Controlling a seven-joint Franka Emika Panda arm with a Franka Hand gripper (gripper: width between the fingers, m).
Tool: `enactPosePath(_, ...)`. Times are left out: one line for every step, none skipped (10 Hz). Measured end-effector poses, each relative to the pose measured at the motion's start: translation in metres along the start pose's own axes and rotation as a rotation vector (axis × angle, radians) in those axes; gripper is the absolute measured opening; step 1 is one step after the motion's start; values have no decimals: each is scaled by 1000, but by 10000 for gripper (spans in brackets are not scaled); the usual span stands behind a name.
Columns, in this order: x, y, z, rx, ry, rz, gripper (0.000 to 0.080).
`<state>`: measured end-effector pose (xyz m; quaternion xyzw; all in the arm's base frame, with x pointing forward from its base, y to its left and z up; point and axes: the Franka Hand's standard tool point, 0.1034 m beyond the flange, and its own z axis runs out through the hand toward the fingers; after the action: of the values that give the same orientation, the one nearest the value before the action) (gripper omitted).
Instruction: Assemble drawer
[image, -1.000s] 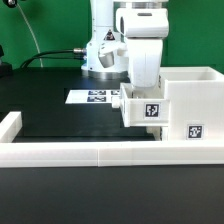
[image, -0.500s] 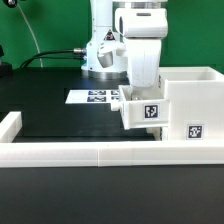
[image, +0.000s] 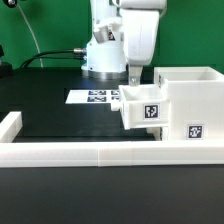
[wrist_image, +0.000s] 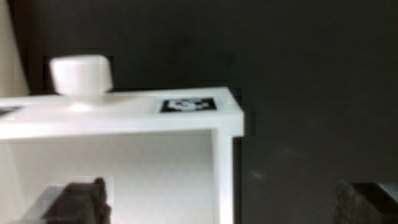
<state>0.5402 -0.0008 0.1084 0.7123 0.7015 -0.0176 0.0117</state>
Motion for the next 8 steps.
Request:
enactPosePath(-11, 1, -2, -4, -3, -16, 641)
enactPosePath(-25, 1, -2, -2, 1, -44, 648)
enactPosePath(-40, -1, 0, 1, 12, -60, 648)
enactPosePath(-49, -2, 5, 9, 17, -66, 649)
enactPosePath(-57, -3, 12, 19, 36, -80, 649)
enactPosePath(-62, -3, 19, 25, 77, -76, 649)
enactPosePath(-64, -3, 28, 42, 129, -62, 649)
enactPosePath(-60, 1, 36, 67, 168, -43, 649)
